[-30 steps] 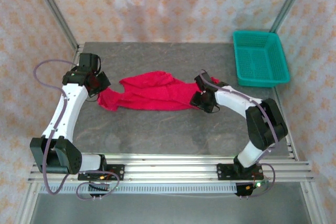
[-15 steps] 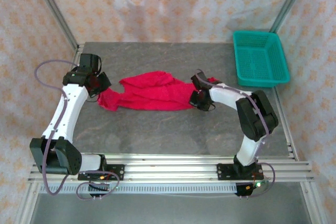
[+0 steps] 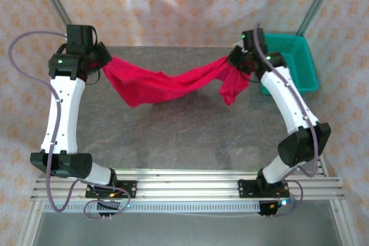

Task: Fold the inside-out t-shirt

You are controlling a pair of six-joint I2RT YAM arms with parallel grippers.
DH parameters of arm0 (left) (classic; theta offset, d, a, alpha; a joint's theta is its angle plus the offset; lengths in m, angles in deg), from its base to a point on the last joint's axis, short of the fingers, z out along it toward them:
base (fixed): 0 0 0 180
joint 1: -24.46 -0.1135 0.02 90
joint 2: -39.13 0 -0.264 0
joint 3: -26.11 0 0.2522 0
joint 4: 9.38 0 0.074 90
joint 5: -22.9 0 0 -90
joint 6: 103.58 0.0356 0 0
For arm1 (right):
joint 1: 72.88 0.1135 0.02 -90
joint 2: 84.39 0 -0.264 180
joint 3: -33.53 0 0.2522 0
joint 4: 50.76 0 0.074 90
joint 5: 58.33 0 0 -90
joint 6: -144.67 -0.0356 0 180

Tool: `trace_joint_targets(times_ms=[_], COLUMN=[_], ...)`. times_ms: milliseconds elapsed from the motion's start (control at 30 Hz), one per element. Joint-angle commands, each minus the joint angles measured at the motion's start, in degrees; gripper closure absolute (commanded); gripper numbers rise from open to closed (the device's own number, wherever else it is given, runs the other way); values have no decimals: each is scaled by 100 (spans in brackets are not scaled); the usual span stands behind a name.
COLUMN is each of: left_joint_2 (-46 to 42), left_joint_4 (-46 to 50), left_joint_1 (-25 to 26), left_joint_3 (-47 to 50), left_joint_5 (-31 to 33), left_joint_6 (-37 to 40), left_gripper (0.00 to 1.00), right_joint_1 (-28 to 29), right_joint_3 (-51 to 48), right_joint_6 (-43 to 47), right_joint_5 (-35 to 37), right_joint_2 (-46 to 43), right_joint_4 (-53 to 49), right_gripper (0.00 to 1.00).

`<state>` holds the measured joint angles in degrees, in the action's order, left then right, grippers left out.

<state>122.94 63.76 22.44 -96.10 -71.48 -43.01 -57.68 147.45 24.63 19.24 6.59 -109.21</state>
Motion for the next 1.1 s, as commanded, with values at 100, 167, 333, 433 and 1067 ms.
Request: trace_joint_targets(times_ms=[100,167,333,433,1067], left_joint_2=[-121,-361,-755,-861,-818], left_joint_4=[257,-80,-790,-1093,-1207], left_joint_1=[-79,-75,-5,112,289], left_joint_3=[5,711,2544,3373,3757], left_joint_5=[25,-115,-394,-371,-265], left_joint_6=[42,-13,-87,-254,-221], left_gripper=[100,100,100,100,100], right_joint_1=[53,84,486,598,647], right_joint_3=[-699,-1524,-3383,-3963,-3486], right_joint_6=[86,-68,-501,-625,-193], right_joint_5=[-401,-638,-941,-1039,-650], right_joint_2=[-296,-429,-411,-105,635], right_joint_4=[-345,76,1144,1520,1086], right_gripper=[100,100,100,100,63])
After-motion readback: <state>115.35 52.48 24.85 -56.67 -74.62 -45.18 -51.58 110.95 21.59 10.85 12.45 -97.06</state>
